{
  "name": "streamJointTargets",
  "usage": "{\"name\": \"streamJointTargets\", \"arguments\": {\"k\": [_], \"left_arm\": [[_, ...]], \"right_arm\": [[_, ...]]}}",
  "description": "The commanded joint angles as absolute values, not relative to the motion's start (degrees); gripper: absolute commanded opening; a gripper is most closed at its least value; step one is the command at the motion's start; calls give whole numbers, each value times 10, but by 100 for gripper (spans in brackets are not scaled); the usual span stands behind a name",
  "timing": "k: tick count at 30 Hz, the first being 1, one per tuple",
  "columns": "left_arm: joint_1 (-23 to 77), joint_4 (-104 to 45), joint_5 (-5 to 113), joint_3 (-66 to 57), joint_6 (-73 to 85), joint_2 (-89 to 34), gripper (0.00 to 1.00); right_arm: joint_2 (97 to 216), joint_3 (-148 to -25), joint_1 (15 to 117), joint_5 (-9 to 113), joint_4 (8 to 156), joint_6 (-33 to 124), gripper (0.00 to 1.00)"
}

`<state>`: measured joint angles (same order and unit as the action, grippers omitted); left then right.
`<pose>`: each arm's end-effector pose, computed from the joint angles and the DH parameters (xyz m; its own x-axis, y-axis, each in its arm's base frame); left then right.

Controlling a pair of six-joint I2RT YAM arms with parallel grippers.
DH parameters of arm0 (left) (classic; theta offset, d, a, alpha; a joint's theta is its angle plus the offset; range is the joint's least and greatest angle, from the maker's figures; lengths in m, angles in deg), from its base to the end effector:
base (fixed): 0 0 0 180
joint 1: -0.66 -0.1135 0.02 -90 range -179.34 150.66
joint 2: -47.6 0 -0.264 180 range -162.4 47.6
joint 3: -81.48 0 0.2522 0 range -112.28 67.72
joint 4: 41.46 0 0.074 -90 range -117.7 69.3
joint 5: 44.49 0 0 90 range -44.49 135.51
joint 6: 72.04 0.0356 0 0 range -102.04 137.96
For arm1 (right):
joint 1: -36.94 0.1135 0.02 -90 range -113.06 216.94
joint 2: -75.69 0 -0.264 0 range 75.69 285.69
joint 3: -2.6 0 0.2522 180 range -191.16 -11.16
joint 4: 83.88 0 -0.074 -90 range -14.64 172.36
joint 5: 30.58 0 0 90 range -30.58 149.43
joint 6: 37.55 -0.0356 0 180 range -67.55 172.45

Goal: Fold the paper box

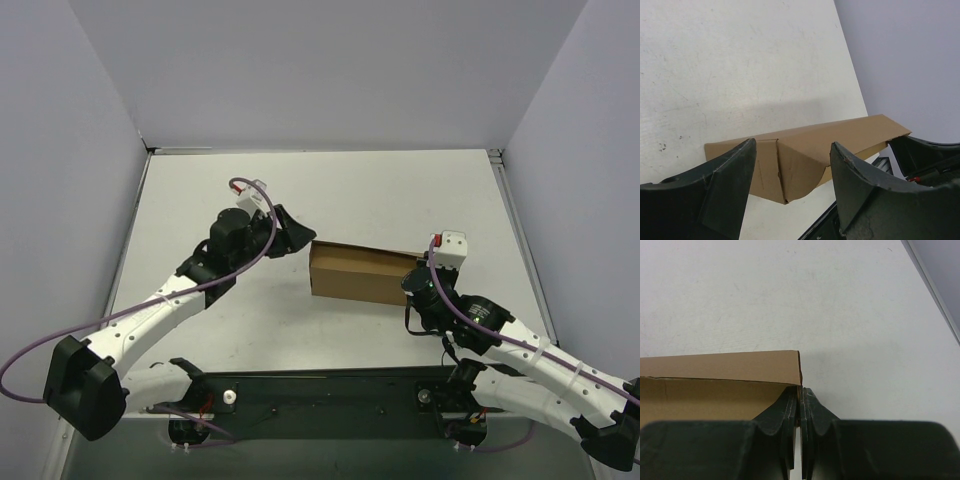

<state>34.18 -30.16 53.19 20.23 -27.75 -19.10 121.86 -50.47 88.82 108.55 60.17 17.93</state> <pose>0.2235 -0.1538 0.3005 -0.6359 -0.4297 -0.6411 0.2847 0.6415 -0.7123 0.1277 0.1192 0.2870 -0.3074 0.2089 -0.9284 0.0819 0.9778 0.1929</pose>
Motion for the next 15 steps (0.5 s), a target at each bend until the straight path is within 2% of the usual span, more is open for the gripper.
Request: {"name": "streamJointTargets", "arguments": {"k": [1,14,15], "left_arm": [[359,-342,527,190,-284,-189,70],[370,-328,517,239,-285,-168,69],[370,-328,514,239,-284,-168,66]], "right_arm": [[1232,-488,894,1053,541,170,0],[1234,-484,896,1052,542,167,0],[1235,-485,896,1052,542,166,0]]}}
